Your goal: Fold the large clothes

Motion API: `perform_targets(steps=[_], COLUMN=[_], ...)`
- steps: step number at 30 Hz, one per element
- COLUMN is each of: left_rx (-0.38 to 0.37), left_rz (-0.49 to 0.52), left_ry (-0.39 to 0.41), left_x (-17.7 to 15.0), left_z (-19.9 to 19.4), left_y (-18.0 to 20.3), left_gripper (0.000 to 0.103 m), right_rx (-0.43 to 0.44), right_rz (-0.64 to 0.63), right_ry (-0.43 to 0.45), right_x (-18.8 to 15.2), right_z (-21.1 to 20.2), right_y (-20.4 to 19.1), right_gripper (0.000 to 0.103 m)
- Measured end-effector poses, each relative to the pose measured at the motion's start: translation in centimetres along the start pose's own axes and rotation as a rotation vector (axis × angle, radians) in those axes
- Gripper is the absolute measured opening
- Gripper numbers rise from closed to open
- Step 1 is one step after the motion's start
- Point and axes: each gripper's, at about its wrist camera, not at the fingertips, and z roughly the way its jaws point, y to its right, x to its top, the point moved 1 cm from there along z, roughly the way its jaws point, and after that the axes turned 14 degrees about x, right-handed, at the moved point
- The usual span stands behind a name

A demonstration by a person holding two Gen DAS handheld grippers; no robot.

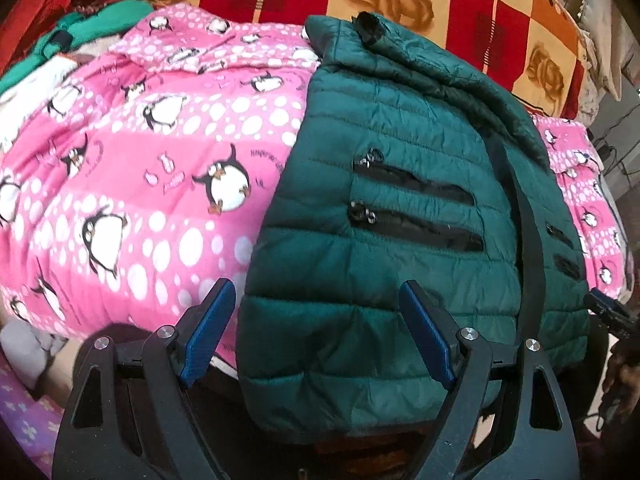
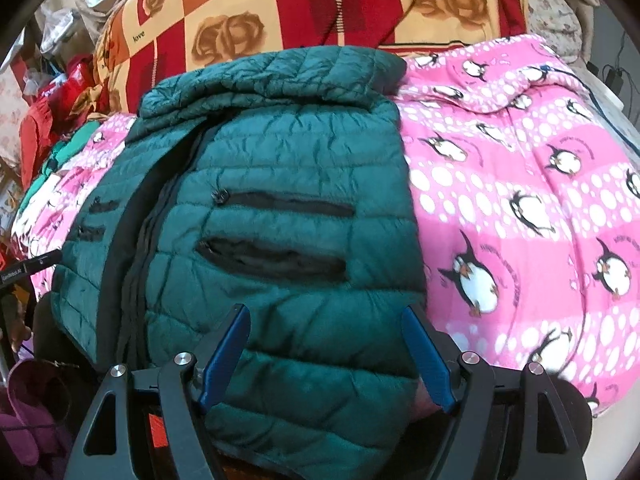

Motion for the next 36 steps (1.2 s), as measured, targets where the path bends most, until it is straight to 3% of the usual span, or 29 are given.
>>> perform_targets(steps=[12, 23, 26, 32, 36], left_rx=[-0.074, -0.132, -0.137, -0.145, -0.168], left_rz=[-0.071, -0.106, -0.107, -0.155, -0.1], left_ry=[-0.094, -0.169, -0.171, -0.149, -0.193], left_x=[-0.7, -1.4, -1.3, -0.8, -1.5], left_z=[1.5, 3.5, 3.6, 3.2, 3.7], left_y=[-1.6, -2.0, -2.1, -4.0, -3.1], left_gripper=[0.084, 0.085, 0.085, 0.085, 0.085], right_rx=[-0.007, 0.076, 0.122, 0.129, 0.159], right_rz=[0.078, 0.109, 0.109, 0.097, 0.106], right_ry=[-0.048, -0.077, -0.099, -0.124, -0.152], right_x=[-1.9, -2.0, -1.9, -2.1, -2.3], right_z=[0.2, 0.9, 1.5, 2.0, 2.3], right_y=[2.8, 3.4, 3.1, 2.7, 2.7], right_gripper=[0.076, 0.076, 0.076, 0.077, 0.077])
